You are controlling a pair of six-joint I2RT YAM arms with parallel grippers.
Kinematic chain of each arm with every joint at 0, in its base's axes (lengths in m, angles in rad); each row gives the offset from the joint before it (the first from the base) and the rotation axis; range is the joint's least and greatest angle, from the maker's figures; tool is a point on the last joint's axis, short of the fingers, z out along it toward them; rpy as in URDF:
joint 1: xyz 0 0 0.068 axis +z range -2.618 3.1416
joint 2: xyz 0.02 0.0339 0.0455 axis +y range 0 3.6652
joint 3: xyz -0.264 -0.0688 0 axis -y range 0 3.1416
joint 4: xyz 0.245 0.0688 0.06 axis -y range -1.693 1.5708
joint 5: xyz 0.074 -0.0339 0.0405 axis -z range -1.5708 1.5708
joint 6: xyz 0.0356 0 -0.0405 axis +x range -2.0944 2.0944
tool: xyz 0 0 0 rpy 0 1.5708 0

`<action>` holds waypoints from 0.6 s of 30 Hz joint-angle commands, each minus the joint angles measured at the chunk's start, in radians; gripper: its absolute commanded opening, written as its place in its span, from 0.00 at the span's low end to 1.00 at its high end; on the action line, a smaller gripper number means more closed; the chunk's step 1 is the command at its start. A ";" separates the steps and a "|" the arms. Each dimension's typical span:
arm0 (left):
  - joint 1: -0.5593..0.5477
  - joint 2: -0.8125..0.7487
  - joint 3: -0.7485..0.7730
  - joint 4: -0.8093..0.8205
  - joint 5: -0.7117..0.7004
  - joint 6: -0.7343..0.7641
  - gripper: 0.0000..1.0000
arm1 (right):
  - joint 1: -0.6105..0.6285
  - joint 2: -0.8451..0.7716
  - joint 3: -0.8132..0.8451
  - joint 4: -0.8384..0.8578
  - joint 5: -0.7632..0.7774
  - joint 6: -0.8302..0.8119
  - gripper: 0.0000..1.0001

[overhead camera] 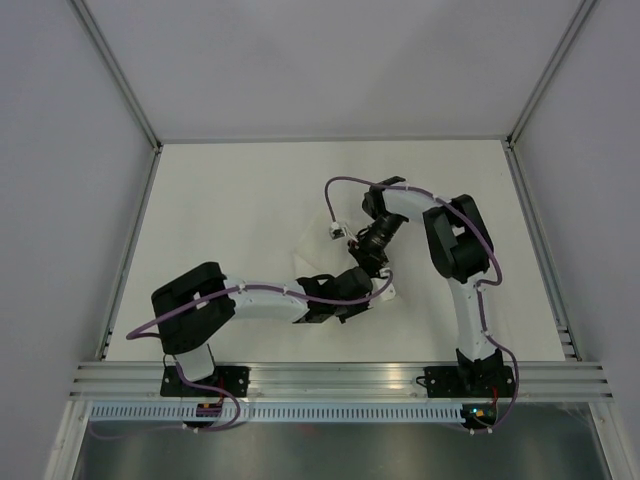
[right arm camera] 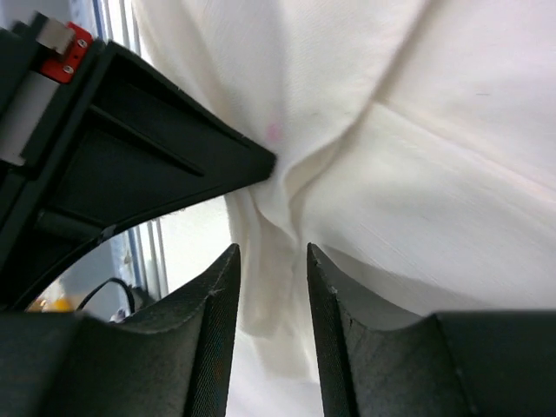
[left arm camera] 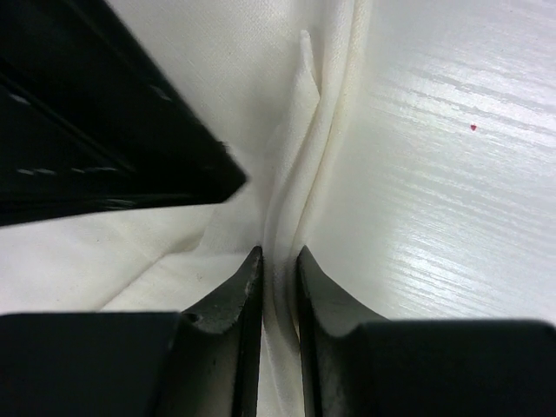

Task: Fold the napkin, place the utensils inside, and roll it up
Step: Roll the napkin at the center of the board.

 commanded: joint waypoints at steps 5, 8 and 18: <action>0.027 -0.021 -0.039 -0.036 0.220 -0.085 0.02 | -0.087 -0.160 -0.004 0.266 -0.077 0.179 0.45; 0.048 -0.033 -0.048 -0.021 0.275 -0.105 0.02 | -0.135 -0.206 -0.032 0.379 -0.077 0.289 0.45; 0.212 -0.008 -0.027 -0.038 0.588 -0.183 0.02 | -0.316 -0.307 -0.101 0.582 -0.117 0.468 0.46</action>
